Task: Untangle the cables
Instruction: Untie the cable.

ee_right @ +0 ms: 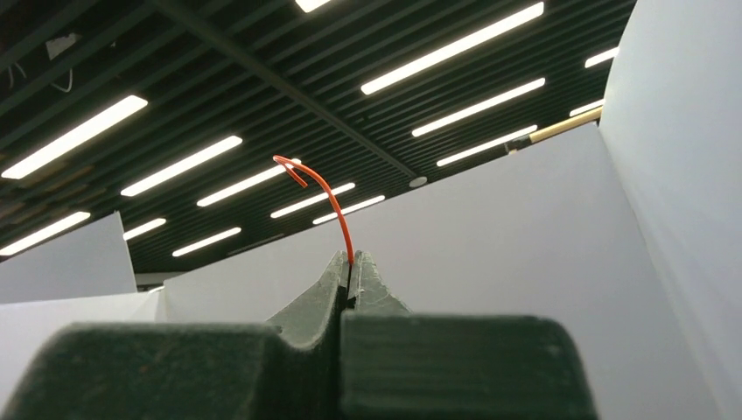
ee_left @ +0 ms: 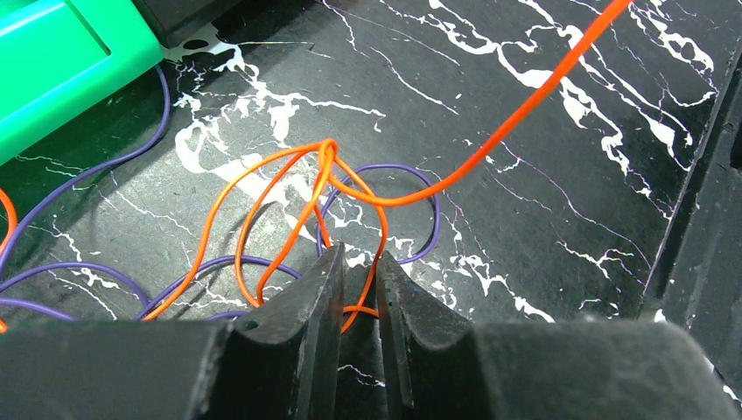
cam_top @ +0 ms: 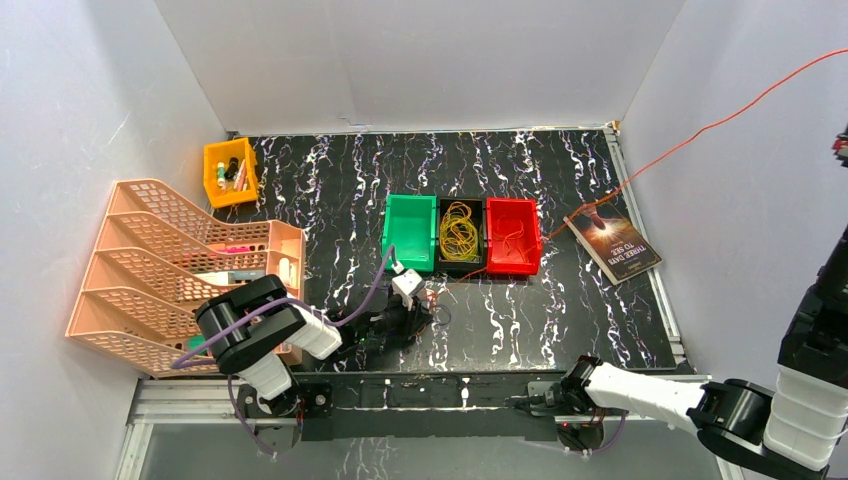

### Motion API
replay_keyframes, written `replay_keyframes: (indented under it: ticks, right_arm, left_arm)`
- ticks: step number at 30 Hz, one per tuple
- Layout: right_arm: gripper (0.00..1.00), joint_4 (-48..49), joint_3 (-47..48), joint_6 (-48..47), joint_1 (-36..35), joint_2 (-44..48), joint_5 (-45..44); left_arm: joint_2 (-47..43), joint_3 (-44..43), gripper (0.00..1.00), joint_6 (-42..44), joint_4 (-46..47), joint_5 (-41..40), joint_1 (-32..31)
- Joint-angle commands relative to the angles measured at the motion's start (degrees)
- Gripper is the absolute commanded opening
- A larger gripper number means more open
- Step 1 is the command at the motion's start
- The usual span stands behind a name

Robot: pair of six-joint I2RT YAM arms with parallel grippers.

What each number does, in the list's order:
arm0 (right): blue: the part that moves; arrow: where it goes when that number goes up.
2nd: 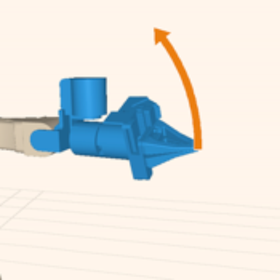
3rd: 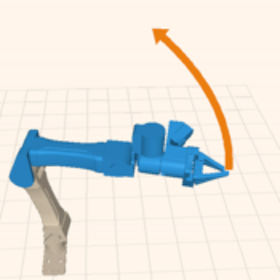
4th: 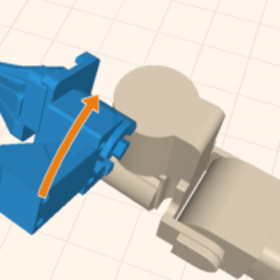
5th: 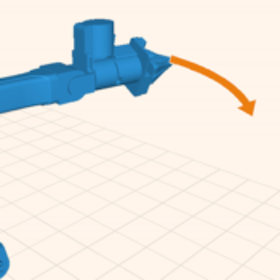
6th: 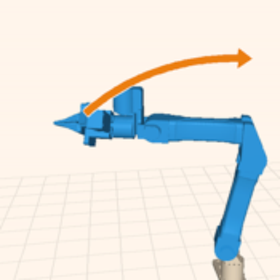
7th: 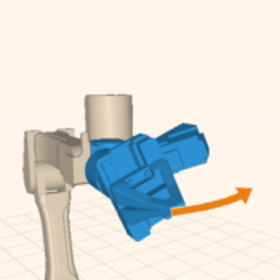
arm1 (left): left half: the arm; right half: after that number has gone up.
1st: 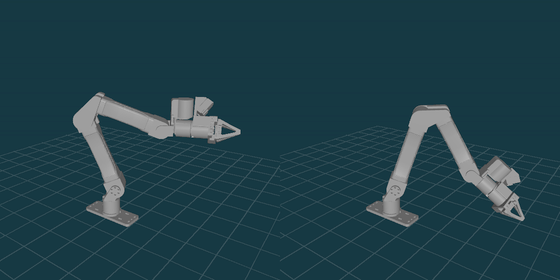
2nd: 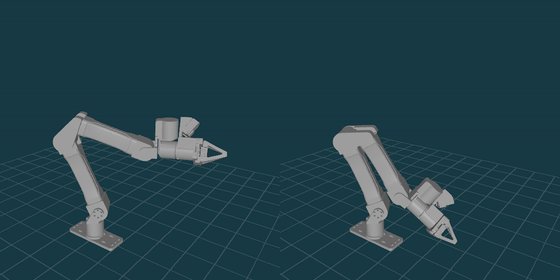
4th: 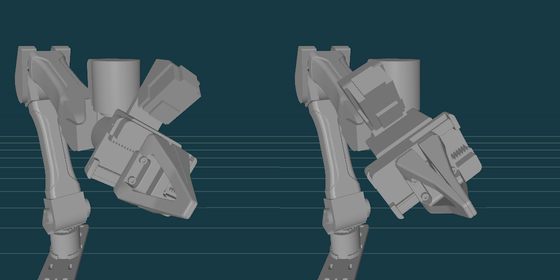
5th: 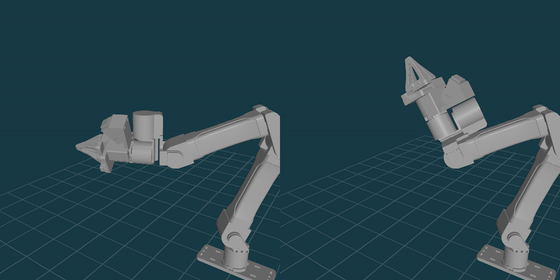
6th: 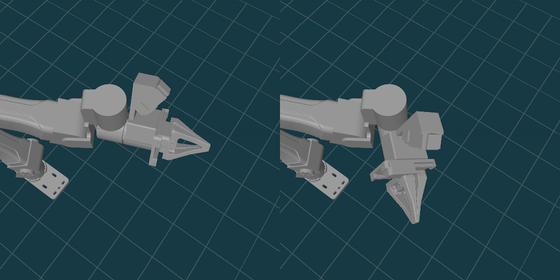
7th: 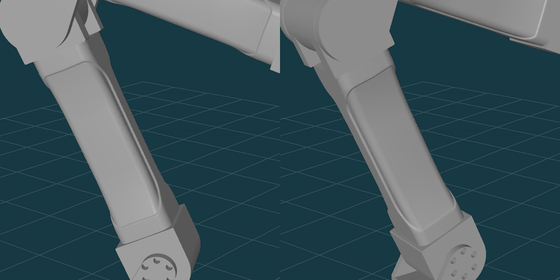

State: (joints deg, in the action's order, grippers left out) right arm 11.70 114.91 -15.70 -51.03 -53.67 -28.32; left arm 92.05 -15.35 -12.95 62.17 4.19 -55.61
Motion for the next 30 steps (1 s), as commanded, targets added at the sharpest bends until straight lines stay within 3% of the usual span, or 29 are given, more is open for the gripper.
replay_keyframes:
  ticks: [1, 13, 21, 30]
  right_arm:
    - [0.0, 3.51, 4.98, -6.17, -0.29, -2.22, -1.41]
    - [0.0, 5.17, 1.96, -11.01, -1.39, 0.72, -7.24]
    - [0.0, 7.87, 13.45, -19.25, -3.79, -2.29, -6.07]
    - [0.0, 10.99, 16.6, -25.47, -6.78, -3.62, -5.16]
  left_arm:
    - [0.78, 1.03, 0.19, 0.03, 0.14, -0.75, -0.11]
    - [0.1, 1.95, 0.18, -0.23, 0.05, -3.58, -0.12]
    - [0.48, 3.59, 0.12, -3.1, -2.44, -10.22, -0.16]
    - [0.94, 4.37, 0.12, -3.22, -3.06, -10.69, -0.11]
